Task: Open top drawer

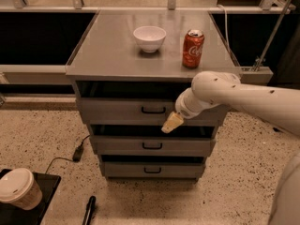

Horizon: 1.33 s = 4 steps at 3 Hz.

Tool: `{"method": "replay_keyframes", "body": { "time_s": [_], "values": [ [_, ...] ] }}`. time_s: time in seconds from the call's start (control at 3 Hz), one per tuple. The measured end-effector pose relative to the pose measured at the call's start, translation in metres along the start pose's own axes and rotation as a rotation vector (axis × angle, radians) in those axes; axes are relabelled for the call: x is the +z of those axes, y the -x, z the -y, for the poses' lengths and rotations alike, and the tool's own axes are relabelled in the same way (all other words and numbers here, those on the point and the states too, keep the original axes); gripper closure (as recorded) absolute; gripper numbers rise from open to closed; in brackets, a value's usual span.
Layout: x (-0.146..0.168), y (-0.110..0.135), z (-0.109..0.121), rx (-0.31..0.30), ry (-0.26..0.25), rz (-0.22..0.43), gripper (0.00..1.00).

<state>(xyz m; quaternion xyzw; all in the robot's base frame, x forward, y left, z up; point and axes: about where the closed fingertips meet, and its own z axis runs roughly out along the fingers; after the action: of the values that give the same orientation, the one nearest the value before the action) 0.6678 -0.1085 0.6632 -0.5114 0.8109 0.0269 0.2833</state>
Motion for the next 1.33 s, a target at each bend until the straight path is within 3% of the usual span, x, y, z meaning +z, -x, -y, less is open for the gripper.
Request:
{"method": "replay_keyframes", "body": {
  "time_s": [1.0, 1.33],
  "values": [
    [0.0000, 0.0000, 0.0000, 0.000, 0.000, 0.000, 0.83],
    [0.0001, 0.0000, -0.0001, 0.000, 0.000, 0.000, 1.00]
  ]
}}
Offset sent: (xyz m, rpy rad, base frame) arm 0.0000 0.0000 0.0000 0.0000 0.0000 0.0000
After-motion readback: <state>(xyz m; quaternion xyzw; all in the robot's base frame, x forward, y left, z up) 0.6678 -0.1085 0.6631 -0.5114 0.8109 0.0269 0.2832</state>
